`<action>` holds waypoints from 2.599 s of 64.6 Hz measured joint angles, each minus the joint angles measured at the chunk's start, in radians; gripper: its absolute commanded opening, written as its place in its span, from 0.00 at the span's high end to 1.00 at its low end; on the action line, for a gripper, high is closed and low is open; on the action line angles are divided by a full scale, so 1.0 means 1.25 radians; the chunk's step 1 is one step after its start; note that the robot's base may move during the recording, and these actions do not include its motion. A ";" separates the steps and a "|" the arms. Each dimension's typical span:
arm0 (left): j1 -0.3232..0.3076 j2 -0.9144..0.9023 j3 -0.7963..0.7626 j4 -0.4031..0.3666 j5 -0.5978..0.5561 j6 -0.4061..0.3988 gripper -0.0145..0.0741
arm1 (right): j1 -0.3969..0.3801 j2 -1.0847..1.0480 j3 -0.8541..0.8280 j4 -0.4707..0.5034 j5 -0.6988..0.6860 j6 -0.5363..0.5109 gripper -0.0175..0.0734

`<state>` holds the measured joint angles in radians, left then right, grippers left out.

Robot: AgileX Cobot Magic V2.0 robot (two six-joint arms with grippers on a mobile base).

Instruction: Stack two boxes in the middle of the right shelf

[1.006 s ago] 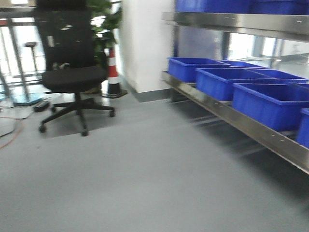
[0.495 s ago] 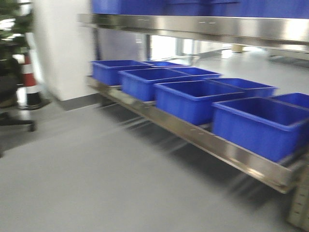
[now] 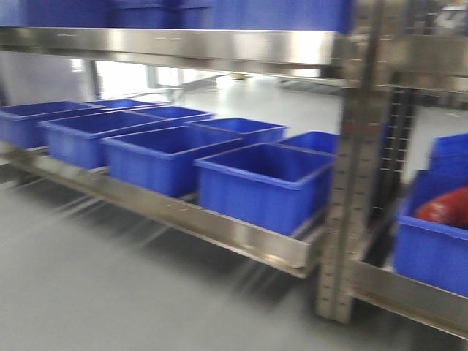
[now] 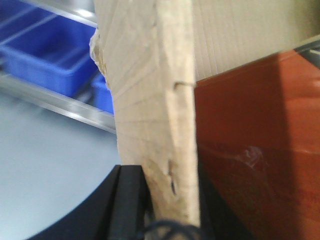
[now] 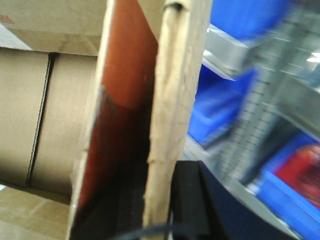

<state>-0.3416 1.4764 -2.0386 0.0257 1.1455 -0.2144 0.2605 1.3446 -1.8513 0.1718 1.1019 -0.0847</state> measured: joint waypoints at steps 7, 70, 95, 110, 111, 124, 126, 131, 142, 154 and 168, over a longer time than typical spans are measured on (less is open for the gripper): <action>0.000 0.000 0.000 0.000 0.000 0.000 0.96 | 0.000 0.000 0.000 0.000 0.000 0.000 0.97; 0.000 0.000 0.000 -0.002 0.000 0.000 0.96 | 0.000 0.000 0.000 0.000 0.000 0.000 0.97; 0.000 0.000 0.000 -0.002 0.000 0.000 0.96 | 0.000 0.000 0.000 0.000 0.000 0.000 0.97; 0.000 0.000 0.000 -0.002 0.000 0.000 0.96 | 0.000 0.000 0.000 0.000 0.000 0.000 0.97; 0.000 0.000 0.000 -0.002 0.000 0.000 0.96 | 0.000 0.000 0.000 0.000 0.000 0.000 0.97; 0.000 0.000 0.000 -0.002 0.000 0.000 0.96 | 0.000 0.000 0.000 0.000 0.000 0.000 0.97; 0.000 0.000 0.000 -0.002 0.000 0.000 0.96 | 0.000 0.000 0.000 0.000 0.000 0.000 0.97; 0.000 0.000 0.000 -0.002 0.000 0.000 0.96 | 0.000 0.000 0.000 0.000 0.000 0.000 0.97; 0.000 0.000 0.000 -0.002 0.000 0.000 0.96 | 0.000 0.000 0.000 0.000 0.000 0.000 0.97; 0.000 0.000 0.000 -0.002 0.000 0.000 0.96 | 0.000 0.000 0.000 0.000 0.000 0.000 0.97; 0.000 0.000 0.000 -0.002 -0.001 0.000 0.96 | 0.000 0.000 0.000 0.000 0.000 0.000 0.97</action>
<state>-0.3416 1.4764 -2.0386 0.0237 1.1436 -0.2144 0.2605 1.3446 -1.8513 0.1718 1.1019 -0.0847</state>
